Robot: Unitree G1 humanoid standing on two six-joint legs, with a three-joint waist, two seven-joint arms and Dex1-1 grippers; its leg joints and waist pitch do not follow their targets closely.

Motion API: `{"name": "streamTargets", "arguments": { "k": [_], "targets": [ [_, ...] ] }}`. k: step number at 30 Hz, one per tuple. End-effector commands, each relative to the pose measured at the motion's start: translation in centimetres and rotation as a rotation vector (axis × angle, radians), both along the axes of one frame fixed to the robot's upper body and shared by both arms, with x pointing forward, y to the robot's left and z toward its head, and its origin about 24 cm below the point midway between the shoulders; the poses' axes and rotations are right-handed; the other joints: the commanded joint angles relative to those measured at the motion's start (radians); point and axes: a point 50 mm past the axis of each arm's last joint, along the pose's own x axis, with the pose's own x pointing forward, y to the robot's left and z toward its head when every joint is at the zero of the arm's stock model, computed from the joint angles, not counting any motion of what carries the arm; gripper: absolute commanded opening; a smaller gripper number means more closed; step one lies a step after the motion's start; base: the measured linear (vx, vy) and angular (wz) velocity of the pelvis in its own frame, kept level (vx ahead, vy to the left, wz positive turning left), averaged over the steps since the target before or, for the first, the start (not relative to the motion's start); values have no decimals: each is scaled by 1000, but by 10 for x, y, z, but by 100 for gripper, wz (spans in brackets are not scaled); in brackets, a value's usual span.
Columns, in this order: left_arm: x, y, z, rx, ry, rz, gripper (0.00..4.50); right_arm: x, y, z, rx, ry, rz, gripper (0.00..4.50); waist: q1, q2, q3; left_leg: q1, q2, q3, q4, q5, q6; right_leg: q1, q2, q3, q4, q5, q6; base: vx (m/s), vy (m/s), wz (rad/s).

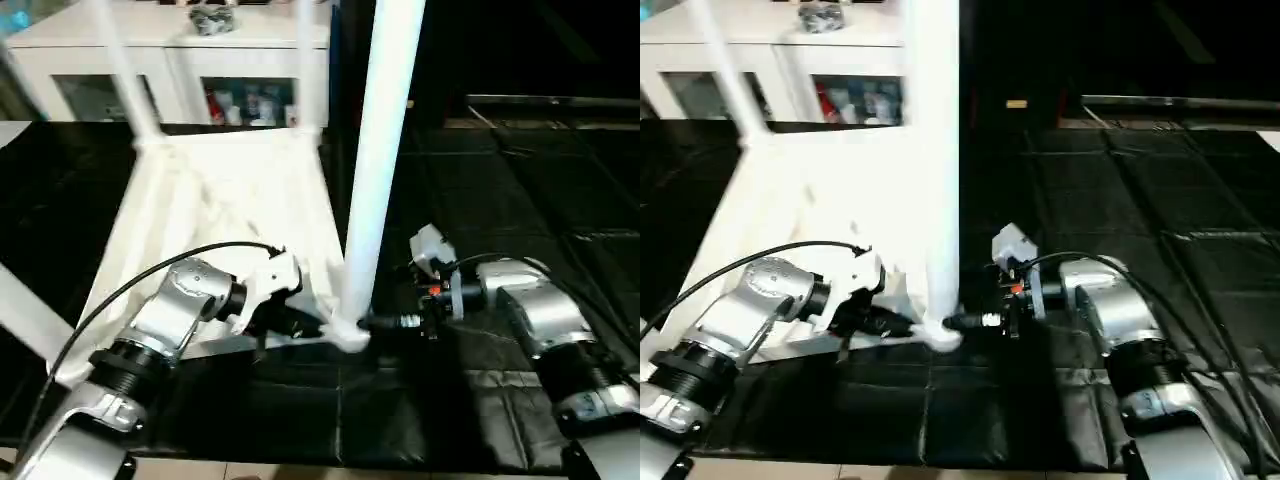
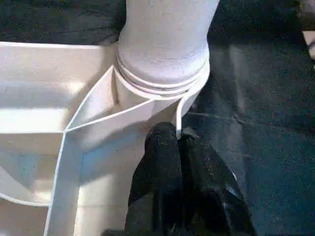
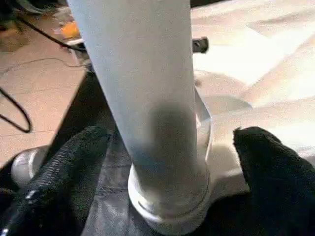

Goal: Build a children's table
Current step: Rotate leg to tighten

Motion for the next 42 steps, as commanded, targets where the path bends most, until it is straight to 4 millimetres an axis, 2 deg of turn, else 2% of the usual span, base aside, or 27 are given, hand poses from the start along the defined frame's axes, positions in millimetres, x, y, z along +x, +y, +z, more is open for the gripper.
{"name": "streamTargets", "arguments": {
  "k": [1,5,12,18,21,30,32,34,35,36,38,39,40,41,42],
  "targets": [
    [-7,-9,0,20,13,-100,0,1,5,3,16,-5,45,402,-4,-4,-68,-12,-18,32,-57,-176,76,69,-30,33,-49,-241,-227,0,0,0],
    [-7,-10,0,21,14,-120,0,1,11,0,32,3,64,373,4,-2,-70,-12,-19,31,-57,-169,67,69,-30,34,-48,-244,-223,0,0,0],
    [-7,-11,1,23,14,-132,0,-1,19,-2,57,32,93,308,5,4,-70,-11,-19,29,-58,-182,57,70,-29,34,-47,-235,-221,0,0,0],
    [-7,-11,0,26,14,-133,0,-2,20,-4,65,48,107,257,5,5,-72,-12,-18,29,-57,-176,58,71,-28,34,-45,-216,-229,0,0,0],
    [-6,-11,0,29,14,-130,0,-3,21,-5,68,53,109,230,5,0,-72,-12,-19,30,-57,-175,59,71,-28,34,-45,-216,-229,0,0,0],
    [-5,-10,-2,21,20,-82,0,-6,30,-5,114,56,87,217,5,1,-69,-11,-19,30,-59,-188,52,70,-28,34,-51,-271,-205,0,0,0],
    [0,-13,0,-9,19,-5,0,-5,35,-8,119,54,13,215,3,2,-68,-12,-20,31,-59,-188,49,70,-28,35,-52,-274,-202,0,0,0],
    [2,-14,0,-18,18,25,0,-5,36,-10,119,53,-20,213,2,2,-65,-12,-22,30,-60,-203,40,68,-28,33,-56,-314,-188,0,0,0],
    [11,-20,2,-53,-3,136,0,-3,44,-14,131,55,-124,212,-1,3,-62,-13,-24,30,-59,-223,33,66,-27,34,-58,-354,-175,0,0,0],
    [16,-23,3,-73,-14,198,0,-2,49,-17,130,59,-175,212,-1,8,-58,-9,-26,31,-59,-232,29,61,-26,33,-65,-380,-166,0,0,0],
    [21,-26,4,-93,-24,265,0,-1,55,-20,124,60,-224,210,-7,3,-57,-8,-31,28,-60,-256,13,64,-27,28,-72,-461,-133,0,0,0],
    [28,-31,6,-124,-29,356,0,1,64,-24,109,62,-303,209,-12,2,-57,-7,-35,26,-60,-268,13,63,-27,24,-78,-509,-105,0,0,0],
    [30,-33,6,-136,-27,385,0,1,67,-25,103,64,-334,209,-24,2,-54,-11,-38,24,-60,-266,9,63,-26,22,-82,-528,-89,0,0,0],
    [30,-34,6,-137,-27,388,0,2,68,-25,102,65,-339,209,-34,1,-56,-16,-40,22,-60,-270,13,67,-28,18,-85,-543,-77,0,0,0],
    [33,-42,7,-160,-30,442,0,7,77,-28,85,79,-439,209,-40,1,-56,-18,-41,21,-60,-269,17,67,-27,18,-86,-543,-73,0,0,0]
  ]
}}
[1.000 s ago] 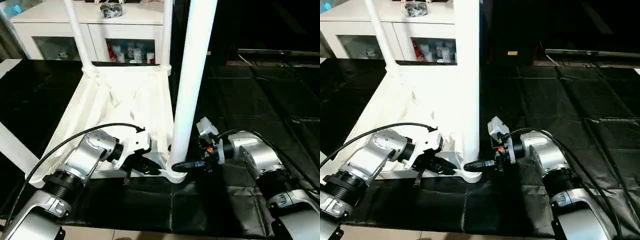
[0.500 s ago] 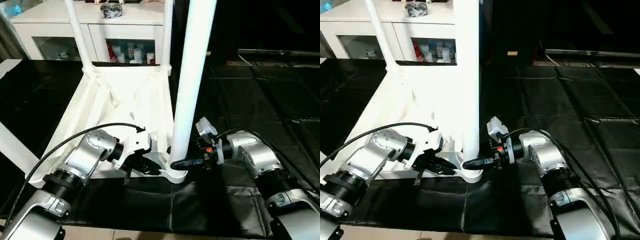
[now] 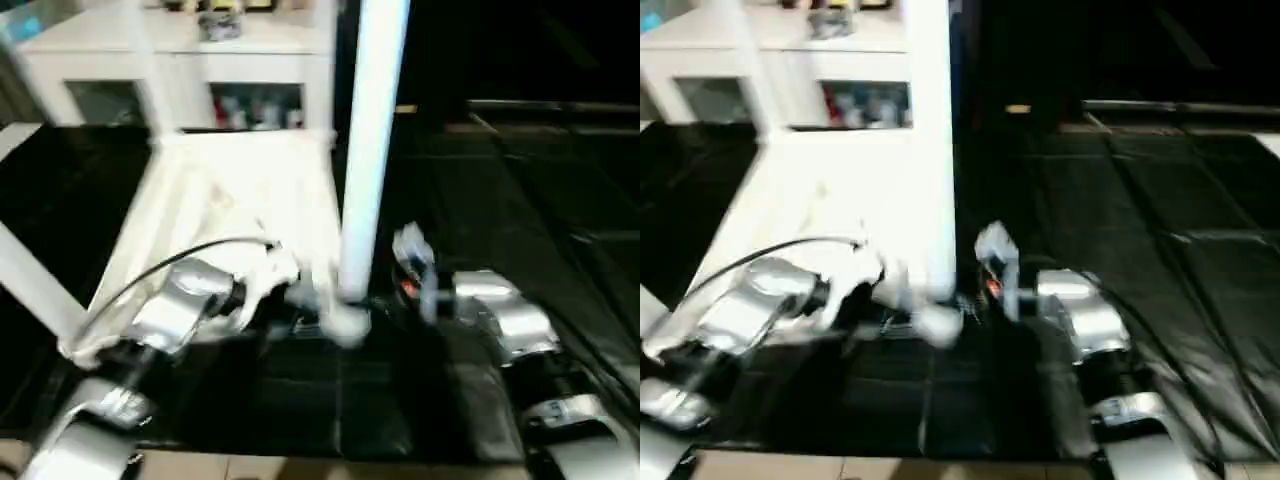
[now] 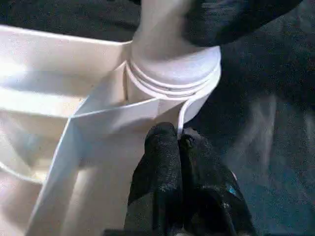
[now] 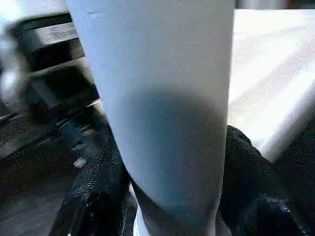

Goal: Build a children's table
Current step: Rotate leg to tighten

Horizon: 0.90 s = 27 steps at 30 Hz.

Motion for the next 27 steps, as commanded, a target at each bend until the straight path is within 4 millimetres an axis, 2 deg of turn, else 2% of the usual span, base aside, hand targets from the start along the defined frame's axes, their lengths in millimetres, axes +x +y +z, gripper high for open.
{"name": "streamTargets", "arguments": {
  "k": [1,2,4,6,7,8,10,13,16,19,22,23,25,27],
  "targets": [
    [12,-29,16,-108,-60,104,0,-3,49,-9,12,93,-12,209,-3,-1,-56,-26,-42,23,-71,-261,18,65,-26,15,-97,-532,-79,0,0,0],
    [12,-29,16,-108,-60,104,0,-3,49,-9,12,93,-12,209,-9,-2,-56,-27,-43,22,-71,-261,15,66,-26,13,-96,-533,-79,0,0,0],
    [16,-41,20,-133,-75,164,0,3,59,-8,5,107,-117,209,-23,-1,-56,-21,-47,24,-67,-274,29,59,-22,10,-103,-537,-82,0,0,0],
    [17,-46,22,-146,-79,182,0,5,63,-7,4,104,-152,209,-26,-1,-58,-20,-47,24,-67,-265,34,58,-22,10,-104,-530,-83,0,0,0],
    [17,-49,23,-158,-82,192,0,6,66,-5,9,91,-163,244,-29,1,-59,-25,-44,23,-70,-259,40,62,-22,11,-100,-500,-91,0,0,0],
    [17,-50,23,-159,-83,193,0,6,66,-5,10,89,-165,278,-30,1,-61,-24,-41,23,-71,-253,45,62,-22,14,-97,-465,-104,0,0,0],
    [16,-50,23,-161,-84,184,0,5,66,-3,21,76,-157,284,-31,4,-64,-27,-38,23,-72,-237,53,66,-23,18,-88,-395,-133,0,0,0],
    [13,-44,22,-159,-86,143,0,4,61,-1,11,49,-127,323,-33,2,-70,-27,-35,24,-71,-180,65,73,-24,23,-73,-255,-191,0,0,0],
    [11,-39,20,-153,-85,121,0,4,55,0,20,46,-112,347,-31,-3,-73,-29,-36,26,-68,-137,84,80,-25,26,-63,-180,-228,0,0,0],
    [7,-29,19,-137,-84,64,0,2,40,3,21,45,-39,374,-28,-8,-73,-32,-34,27,-66,-113,103,82,-25,28,-56,-127,-249,0,0,0],
    [3,-20,19,-122,-81,-6,0,4,23,7,6,33,14,393,-21,-5,-72,-28,-31,30,-66,-125,110,78,-25,29,-57,-141,-256,0,0,0],
    [2,-18,19,-114,-76,-25,0,4,18,9,2,30,30,414,-17,-4,-70,-27,-29,31,-66,-134,105,76,-26,29,-58,-155,-254,0,0,0],
    [-1,-14,19,-101,-75,-77,0,5,9,12,-6,24,67,417,-9,-8,-69,-25,-28,31,-67,-150,96,76,-27,29,-60,-183,-244,0,0,0],
    [-3,-10,19,-91,-65,-132,0,6,0,16,-10,20,102,437,0,-6,-69,-21,-26,33,-67,-156,93,72,-26,30,-61,-200,-240,0,0,0]
  ]
}}
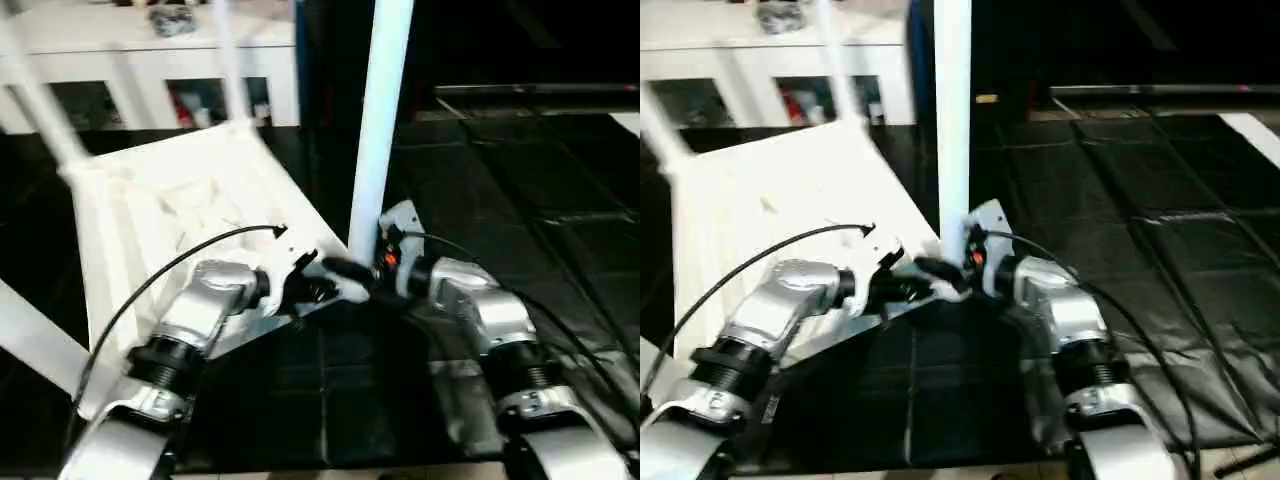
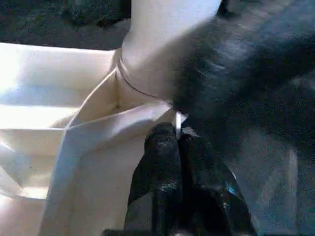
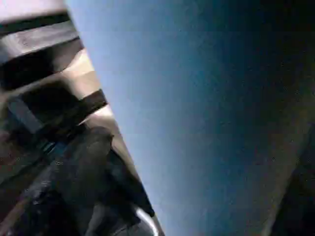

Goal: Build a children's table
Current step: Rotate leg to tighten

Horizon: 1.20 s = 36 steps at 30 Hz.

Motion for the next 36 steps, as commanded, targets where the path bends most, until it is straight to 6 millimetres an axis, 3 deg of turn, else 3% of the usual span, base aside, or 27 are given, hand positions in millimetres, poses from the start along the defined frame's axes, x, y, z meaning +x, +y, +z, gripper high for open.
{"name": "streamTargets", "arguments": {
  "k": [1,3,6,10,11,16,25,26,33,36],
  "targets": [
    [-4,-7,15,-34,-42,-140,0,1,-4,9,4,-10,79,446,9,0,-70,-13,-23,33,-52,-153,84,80,-28,34,-51,-195,-235,0,0,0],
    [-7,-4,15,-12,-33,-202,0,0,-11,12,-4,-13,143,446,20,3,-72,-8,-21,34,-51,-156,79,75,-27,34,-49,-183,-243,0,0,0],
    [-13,0,12,33,-14,-306,0,-4,-18,18,-11,-14,252,446,32,8,-73,-11,-21,33,-48,-161,77,77,-27,35,-44,-155,-251,0,0,0],
    [-20,3,8,86,21,-412,0,-10,-23,18,-36,8,362,446,40,3,-70,-12,-22,34,-49,-191,65,76,-29,36,-49,-216,-236,0,0,0],
    [-21,3,7,96,31,-433,0,-13,-23,18,-34,24,400,446,41,-3,-69,-12,-21,34,-49,-194,64,76,-28,35,-50,-228,-233,0,0,0],
    [-24,3,6,112,40,-466,0,-19,-21,15,-21,41,476,446,56,-1,-68,-10,-18,32,-50,-206,50,71,-30,38,-52,-279,-215,0,0,0],
    [-27,4,5,106,43,-482,0,-22,-18,12,-11,71,545,365,56,-8,-71,-16,-20,31,-49,-174,52,74,-29,38,-48,-265,-206,0,0,0],
    [-27,5,5,107,43,-481,0,-22,-18,12,-14,72,550,356,55,-13,-72,-16,-19,32,-48,-165,55,74,-28,39,-47,-253,-209,0,0,0],
    [-26,7,4,107,46,-464,0,-23,-17,12,-11,89,573,302,55,-13,-70,-17,-21,32,-49,-165,53,74,-30,38,-50,-285,-197,0,0,0],
    [-26,8,2,108,55,-449,0,-26,-14,11,0,102,595,266,55,-8,-70,-15,-21,32,-49,-170,50,73,-29,38,-51,-290,-194,0,0,0]
  ]
}}
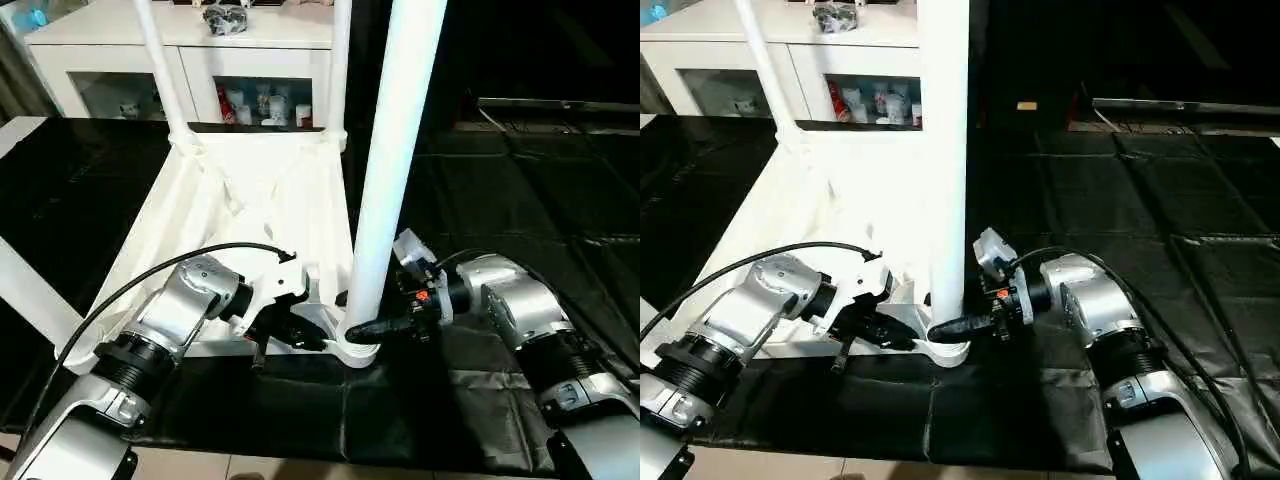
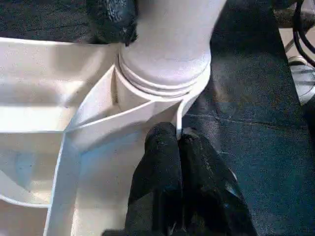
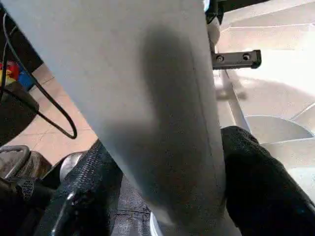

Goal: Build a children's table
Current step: Rotate leg to tighten

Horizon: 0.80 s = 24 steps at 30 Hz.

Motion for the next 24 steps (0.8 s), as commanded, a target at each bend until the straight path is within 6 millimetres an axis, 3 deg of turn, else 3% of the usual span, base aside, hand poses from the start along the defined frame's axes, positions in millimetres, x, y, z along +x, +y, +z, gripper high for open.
{"name": "streamTargets", "arguments": {
  "k": [1,4,6,7,9,12,13,14,17,20,22,24],
  "targets": [
    [-5,-5,-4,7,24,-38,0,-3,5,1,7,14,46,266,-8,-5,-71,-11,-22,31,-64,-165,53,71,-28,33,-61,-281,-197,0,0,0],
    [-4,-6,-5,6,36,-10,0,-5,7,0,10,21,40,242,-7,-5,-71,-10,-22,32,-64,-164,53,71,-26,33,-59,-259,-206,0,0,0],
    [-2,-7,-5,-4,46,32,0,-5,10,-2,11,15,17,237,-8,6,-71,-11,-22,30,-64,-172,50,71,-26,32,-58,-255,-210,0,0,0],
    [-2,-7,-5,-4,46,32,0,-5,10,-2,11,15,17,235,-8,1,-71,-10,-23,31,-64,-173,48,72,-25,33,-60,-253,-208,0,0,0],
    [5,-10,-4,-32,45,126,0,-4,17,-7,1,0,-60,230,-10,4,-67,-9,-23,31,-67,-199,42,71,-25,32,-65,-288,-200,0,0,0],
    [16,-17,-2,-76,24,265,0,3,30,-16,-21,-17,-241,223,-21,2,-56,-4,-32,30,-70,-269,19,69,-26,26,-84,-462,-141,0,0,0],
    [25,-26,1,-118,13,387,0,10,44,-23,-33,5,-405,221,-24,1,-57,3,-37,28,-70,-279,12,67,-28,21,-95,-525,-110,0,0,0],
    [26,-28,2,-126,12,406,0,11,47,-24,-37,7,-430,218,-37,-2,-51,-5,-42,26,-71,-273,2,69,-26,15,-99,-559,-85,0,0,0],
    [31,-38,5,-155,2,481,0,16,59,-28,-53,9,-542,213,-69,1,-52,-6,-49,21,-67,-308,13,67,-25,-4,-119,-639,-29,0,0,0],
    [38,-48,8,-194,-35,582,0,23,72,-29,-72,2,-673,209,-94,4,-56,-16,-48,14,-72,-310,29,78,-25,-16,-123,-596,-29,0,0,0],
    [41,-54,11,-217,-45,629,0,27,78,-28,-74,-8,-734,208,-105,8,-55,-9,-49,15,-70,-328,38,71,-23,-22,-130,-583,-41,0,0,0],
    [41,-56,12,-226,-54,643,0,29,81,-26,-81,-30,-770,208,-113,9,-57,-8,-47,14,-72,-339,47,72,-25,-23,-129,-563,-52,0,0,0]
  ]
}}
